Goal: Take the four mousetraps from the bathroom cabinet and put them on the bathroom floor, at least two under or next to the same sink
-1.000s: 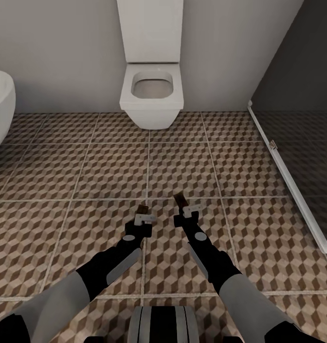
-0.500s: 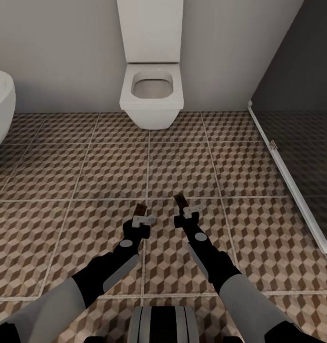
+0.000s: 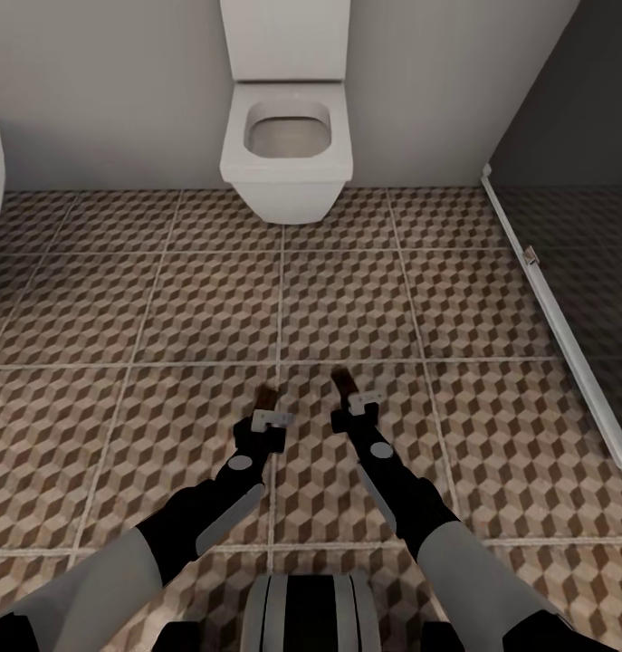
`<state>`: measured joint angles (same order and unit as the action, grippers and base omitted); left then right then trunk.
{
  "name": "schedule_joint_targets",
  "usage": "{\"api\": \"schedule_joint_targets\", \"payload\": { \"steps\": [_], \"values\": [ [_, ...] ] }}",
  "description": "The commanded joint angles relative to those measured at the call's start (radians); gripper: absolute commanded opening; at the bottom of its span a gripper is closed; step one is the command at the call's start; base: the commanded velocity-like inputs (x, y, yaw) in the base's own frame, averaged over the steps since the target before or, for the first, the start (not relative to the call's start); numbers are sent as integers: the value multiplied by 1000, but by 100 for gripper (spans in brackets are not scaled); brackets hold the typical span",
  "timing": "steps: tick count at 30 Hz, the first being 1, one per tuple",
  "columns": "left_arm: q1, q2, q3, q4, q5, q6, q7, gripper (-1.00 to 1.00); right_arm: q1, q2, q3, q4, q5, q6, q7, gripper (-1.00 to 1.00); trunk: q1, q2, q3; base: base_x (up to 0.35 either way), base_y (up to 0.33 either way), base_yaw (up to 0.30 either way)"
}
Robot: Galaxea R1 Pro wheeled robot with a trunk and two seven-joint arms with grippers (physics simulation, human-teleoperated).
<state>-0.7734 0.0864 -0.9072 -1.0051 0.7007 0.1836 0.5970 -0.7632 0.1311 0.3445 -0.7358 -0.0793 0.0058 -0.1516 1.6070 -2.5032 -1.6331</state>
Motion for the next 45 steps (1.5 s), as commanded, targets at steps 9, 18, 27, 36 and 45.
{"api": "schedule_joint_targets", "payload": {
  "steps": [9,18,27,36,45],
  "values": [
    [-1,1,-4,-6,3,4,8,-100,-1,-1,5,-1,-10,0,-8,-100,4,-2,-48,0,0,0],
    [-1,1,-4,-6,3,4,7,-100,-1,-1,5,-1,-10,0,-8,-100,8,-5,-95,0,0,0],
    [-1,0,-5,-7,3,4,7,-100,-1,-1,5,-1,-10,0,-8,-100,9,-5,-111,0,0,0],
    [-1,-2,-6,-7,3,8,7,-100,-1,-1,5,0,-10,0,-8,-100,9,-5,-111,85,37,0],
    [-1,-2,-6,-7,3,8,7,-100,-1,-1,5,10,-10,0,-8,-100,9,-5,-111,284,188,0]
  ]
}}
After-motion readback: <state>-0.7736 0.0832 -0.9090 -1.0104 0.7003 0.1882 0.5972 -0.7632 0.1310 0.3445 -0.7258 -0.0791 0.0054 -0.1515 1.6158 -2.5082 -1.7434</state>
